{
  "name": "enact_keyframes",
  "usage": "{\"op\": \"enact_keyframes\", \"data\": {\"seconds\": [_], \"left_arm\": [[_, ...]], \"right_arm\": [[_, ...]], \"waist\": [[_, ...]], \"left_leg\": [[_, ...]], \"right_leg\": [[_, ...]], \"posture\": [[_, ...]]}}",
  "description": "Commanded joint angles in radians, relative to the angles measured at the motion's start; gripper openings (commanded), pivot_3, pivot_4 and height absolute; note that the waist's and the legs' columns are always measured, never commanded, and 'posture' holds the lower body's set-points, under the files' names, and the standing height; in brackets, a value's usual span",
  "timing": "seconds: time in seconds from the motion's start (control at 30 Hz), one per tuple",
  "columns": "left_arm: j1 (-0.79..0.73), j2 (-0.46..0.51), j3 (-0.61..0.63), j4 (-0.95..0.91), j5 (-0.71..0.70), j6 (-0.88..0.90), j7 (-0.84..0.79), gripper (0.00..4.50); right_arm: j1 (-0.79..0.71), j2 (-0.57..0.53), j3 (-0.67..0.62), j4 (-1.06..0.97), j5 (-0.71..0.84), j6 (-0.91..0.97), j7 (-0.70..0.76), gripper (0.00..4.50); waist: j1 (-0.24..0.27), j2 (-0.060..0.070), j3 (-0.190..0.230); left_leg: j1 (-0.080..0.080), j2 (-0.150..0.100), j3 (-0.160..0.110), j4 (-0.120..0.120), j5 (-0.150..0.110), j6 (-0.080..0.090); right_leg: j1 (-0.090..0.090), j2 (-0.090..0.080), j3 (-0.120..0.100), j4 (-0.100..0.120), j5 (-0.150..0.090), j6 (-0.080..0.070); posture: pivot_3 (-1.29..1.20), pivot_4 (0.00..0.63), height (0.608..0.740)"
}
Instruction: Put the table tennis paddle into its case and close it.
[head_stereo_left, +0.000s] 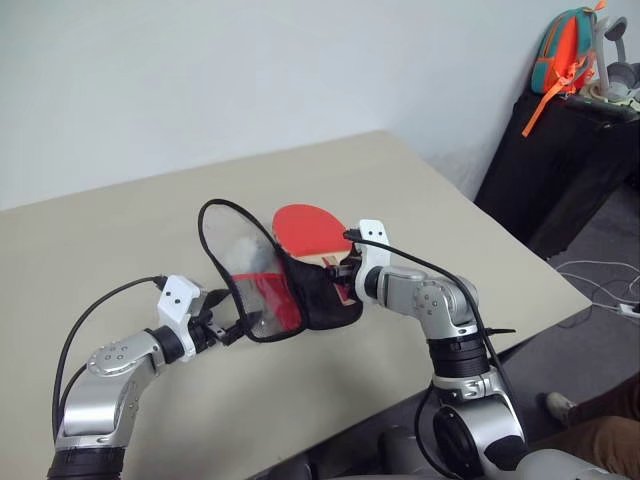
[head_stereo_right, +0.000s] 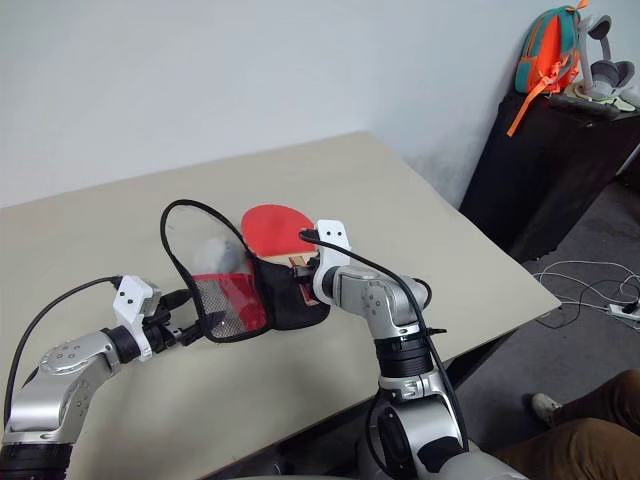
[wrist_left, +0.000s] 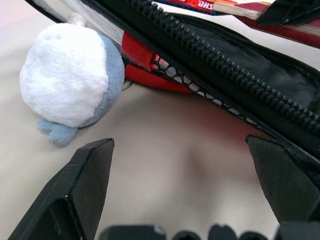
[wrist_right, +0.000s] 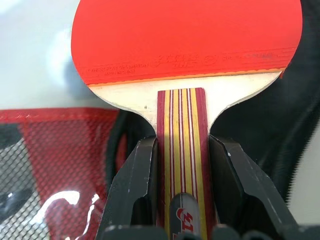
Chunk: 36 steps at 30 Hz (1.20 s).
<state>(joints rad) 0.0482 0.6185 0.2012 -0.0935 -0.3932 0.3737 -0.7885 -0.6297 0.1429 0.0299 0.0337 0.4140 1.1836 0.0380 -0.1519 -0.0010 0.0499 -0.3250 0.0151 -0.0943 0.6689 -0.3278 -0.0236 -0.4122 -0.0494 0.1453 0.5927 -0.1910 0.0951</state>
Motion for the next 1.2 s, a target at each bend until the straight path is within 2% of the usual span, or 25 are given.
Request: {"op": "enact_keyframes", "data": {"seconds": [0.03, 0.23, 0.53, 0.9, 1.0, 1.2], "left_arm": [[-0.007, -0.002, 0.000, -0.011, 0.002, -0.020, -0.001, 4.50], [-0.007, -0.002, -0.001, -0.010, 0.007, -0.017, 0.002, 4.50], [-0.010, -0.005, -0.011, -0.011, 0.007, -0.011, 0.011, 4.50], [-0.019, -0.011, -0.025, -0.009, 0.009, -0.012, 0.016, 4.50], [-0.018, -0.010, -0.024, -0.009, 0.009, -0.012, 0.016, 4.50], [-0.019, -0.009, -0.025, -0.006, 0.010, -0.011, 0.017, 4.50]], "right_arm": [[-0.049, 0.071, 0.000, -0.001, 0.013, -0.012, -0.003, 1.15], [-0.044, 0.096, -0.016, 0.091, -0.012, -0.056, -0.058, 1.15], [-0.030, 0.095, -0.056, 0.083, 0.009, -0.052, -0.122, 1.15], [-0.025, 0.092, -0.038, 0.101, 0.014, -0.044, -0.153, 1.15], [-0.030, 0.094, -0.038, 0.096, 0.021, -0.049, -0.151, 2.09], [-0.041, 0.100, -0.039, 0.088, 0.041, -0.046, -0.145, 4.26]], "waist": [[0.000, 0.000, 0.000], [0.000, 0.000, 0.000], [0.002, 0.000, 0.000], [0.002, 0.000, 0.000], [0.001, 0.000, 0.000], [0.000, 0.000, 0.000]], "left_leg": [[0.000, 0.000, 0.000, 0.000, 0.000, 0.000], [0.000, 0.000, 0.000, 0.000, 0.000, 0.000], [0.000, 0.000, -0.001, 0.000, 0.000, 0.000], [0.000, 0.000, -0.002, 0.000, 0.000, 0.000], [0.000, 0.000, -0.002, 0.000, 0.000, 0.000], [0.000, 0.000, -0.002, 0.000, 0.000, 0.000]], "right_leg": [[0.000, 0.000, 0.000, 0.000, 0.000, 0.000], [0.000, 0.000, 0.000, 0.000, 0.000, -0.001], [0.001, 0.000, -0.001, 0.000, 0.000, 0.000], [0.001, 0.000, -0.002, 0.000, 0.000, 0.000], [0.002, 0.000, -0.002, -0.001, 0.000, 0.000], [0.001, 0.000, -0.002, -0.001, 0.000, 0.000]], "posture": [[0.00, 0.000, 0.740], [0.00, 0.000, 0.740], [0.00, 0.000, 0.740], [0.00, 0.000, 0.740], [0.00, 0.000, 0.740], [0.00, 0.000, 0.740]]}}
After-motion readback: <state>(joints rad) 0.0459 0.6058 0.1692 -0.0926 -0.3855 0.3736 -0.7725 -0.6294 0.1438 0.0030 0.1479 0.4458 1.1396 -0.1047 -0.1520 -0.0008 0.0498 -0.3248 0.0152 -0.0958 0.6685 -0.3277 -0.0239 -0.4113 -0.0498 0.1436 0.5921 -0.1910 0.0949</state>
